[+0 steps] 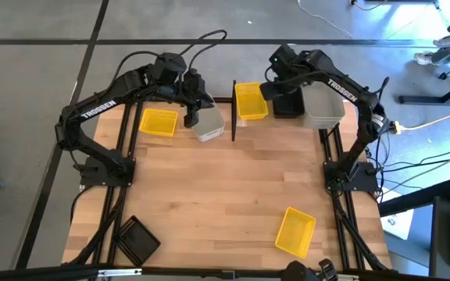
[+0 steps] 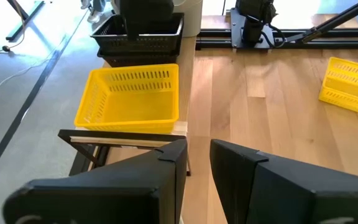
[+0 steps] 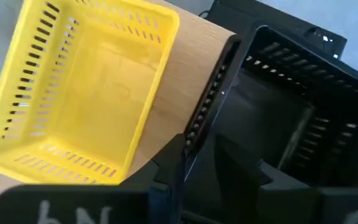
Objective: Stack baskets on shelf by color
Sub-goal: Stack the black bin on top of the black bin on the shelf, then stack the yellow bin on top of the yellow bin on the shelf
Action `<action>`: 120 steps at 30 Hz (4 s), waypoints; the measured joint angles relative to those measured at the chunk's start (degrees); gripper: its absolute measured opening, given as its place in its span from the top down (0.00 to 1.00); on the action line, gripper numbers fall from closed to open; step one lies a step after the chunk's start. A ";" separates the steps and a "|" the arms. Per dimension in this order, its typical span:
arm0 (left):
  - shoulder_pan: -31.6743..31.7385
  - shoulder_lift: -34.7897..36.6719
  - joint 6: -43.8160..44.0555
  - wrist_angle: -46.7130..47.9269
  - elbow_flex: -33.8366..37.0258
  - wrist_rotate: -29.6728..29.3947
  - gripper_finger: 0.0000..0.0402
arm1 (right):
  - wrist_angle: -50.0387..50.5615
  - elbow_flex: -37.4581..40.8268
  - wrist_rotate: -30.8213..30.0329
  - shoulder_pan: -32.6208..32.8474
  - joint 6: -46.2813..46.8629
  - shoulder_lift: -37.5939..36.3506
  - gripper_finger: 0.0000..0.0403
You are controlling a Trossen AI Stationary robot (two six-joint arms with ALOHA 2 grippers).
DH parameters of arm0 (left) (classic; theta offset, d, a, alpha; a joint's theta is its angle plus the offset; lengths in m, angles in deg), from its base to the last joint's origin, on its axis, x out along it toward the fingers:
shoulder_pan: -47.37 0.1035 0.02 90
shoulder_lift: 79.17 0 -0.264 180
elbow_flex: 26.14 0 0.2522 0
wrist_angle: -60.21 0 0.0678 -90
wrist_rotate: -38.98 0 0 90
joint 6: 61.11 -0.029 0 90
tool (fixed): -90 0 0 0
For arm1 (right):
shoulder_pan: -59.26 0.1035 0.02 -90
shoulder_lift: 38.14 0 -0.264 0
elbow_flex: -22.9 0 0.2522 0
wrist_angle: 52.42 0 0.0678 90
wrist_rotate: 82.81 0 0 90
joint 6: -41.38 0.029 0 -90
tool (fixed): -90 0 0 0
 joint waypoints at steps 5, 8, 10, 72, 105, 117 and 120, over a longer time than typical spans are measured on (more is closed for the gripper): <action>0.00 0.00 -0.37 0.00 0.00 0.00 0.84 | -0.50 -1.53 0.04 0.00 -0.10 0.00 0.79; 0.02 0.00 -0.37 -0.02 0.00 0.00 0.84 | -0.47 -4.25 0.09 0.00 -0.89 -0.02 0.79; 0.02 0.00 -0.11 -0.02 0.00 0.00 0.84 | 0.34 -6.62 0.28 0.06 -1.50 0.00 0.79; 1.05 2.86 19.06 26.18 -0.04 -3.80 0.84 | -28.76 58.69 22.22 59.72 12.85 -26.58 0.79; 0.90 2.86 17.55 26.10 0.00 -3.85 0.84 | -36.25 62.31 15.62 65.68 18.43 -18.32 0.79; 0.92 2.86 17.49 26.08 0.00 -3.85 0.84 | -43.44 62.20 21.09 64.66 20.23 -10.72 0.92; 0.91 2.86 17.47 26.08 0.00 -3.85 0.84 | -43.27 60.68 23.15 63.27 20.14 -10.87 0.98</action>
